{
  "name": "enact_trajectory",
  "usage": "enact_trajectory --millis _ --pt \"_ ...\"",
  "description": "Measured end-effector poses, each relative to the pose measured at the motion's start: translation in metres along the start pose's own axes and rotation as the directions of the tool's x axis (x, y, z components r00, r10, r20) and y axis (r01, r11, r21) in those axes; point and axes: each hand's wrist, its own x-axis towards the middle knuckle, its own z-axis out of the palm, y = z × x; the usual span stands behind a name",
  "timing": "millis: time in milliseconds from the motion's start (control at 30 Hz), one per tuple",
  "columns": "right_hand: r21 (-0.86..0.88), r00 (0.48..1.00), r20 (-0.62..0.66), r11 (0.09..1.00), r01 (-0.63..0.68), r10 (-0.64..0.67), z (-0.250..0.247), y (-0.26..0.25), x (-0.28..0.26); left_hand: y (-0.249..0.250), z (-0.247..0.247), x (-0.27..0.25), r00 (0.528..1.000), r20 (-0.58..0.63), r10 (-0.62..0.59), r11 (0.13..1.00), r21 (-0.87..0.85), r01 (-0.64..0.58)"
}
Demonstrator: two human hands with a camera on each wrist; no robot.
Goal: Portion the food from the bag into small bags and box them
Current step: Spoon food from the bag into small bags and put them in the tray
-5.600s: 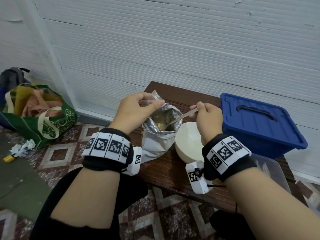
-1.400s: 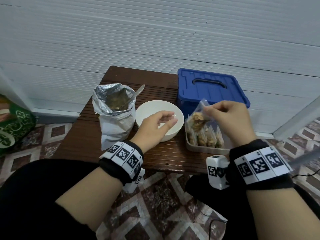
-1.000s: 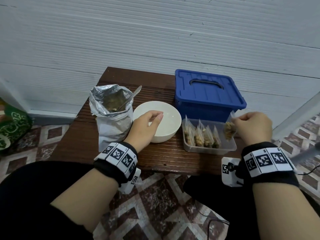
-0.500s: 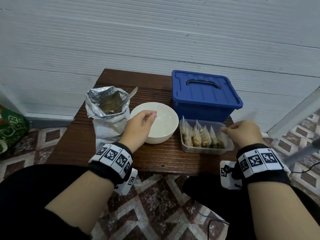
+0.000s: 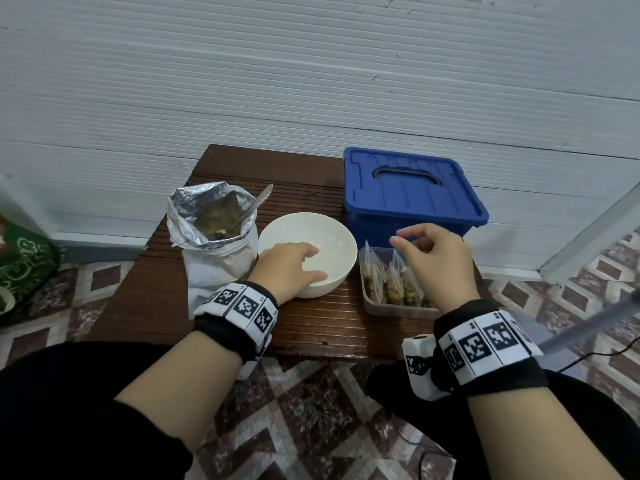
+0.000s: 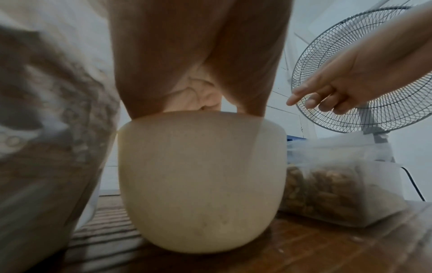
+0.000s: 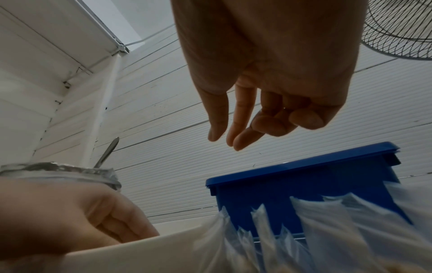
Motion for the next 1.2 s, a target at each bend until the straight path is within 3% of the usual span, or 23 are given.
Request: enact_trajectory --millis 200,367,567,700,900,1067,1200 --pt "-0.003 1.000 -0.002 1.000 0.007 -0.007 0.005 -0.001 0.001 0.011 -0.007 0.011 0.987 0.155 -0.051 0.985 0.173 0.024" --pt "0.016 1.000 0.010 1.000 0.001 -0.001 0.005 -0.003 0.000 0.014 -0.008 0.013 0.982 0.172 -0.082 0.984 0.168 0.053" --pt "0.030 0.999 0.032 1.000 -0.006 0.005 0.007 -0.005 -0.001 0.015 -0.002 0.012 0.994 0.091 -0.066 0.991 0.118 0.055" --pt "0.053 0.999 0.048 0.999 -0.007 0.004 0.006 -0.008 -0.003 0.009 0.001 0.011 0.999 0.003 -0.051 0.994 -0.095 0.051" --pt "-0.006 0.992 0.125 1.000 -0.014 0.014 0.010 -0.014 -0.004 0.004 -0.007 0.002 0.991 -0.119 0.066 0.931 -0.351 -0.104" --pt "-0.021 0.978 0.207 1.000 0.019 -0.014 0.016 -0.022 -0.009 0.013 -0.015 -0.004 0.979 -0.198 0.045 0.830 -0.538 -0.147" --pt "0.062 0.964 0.265 0.998 -0.006 -0.011 0.022 -0.026 -0.012 0.023 -0.025 -0.011 0.968 -0.202 0.150 0.754 -0.610 -0.244"
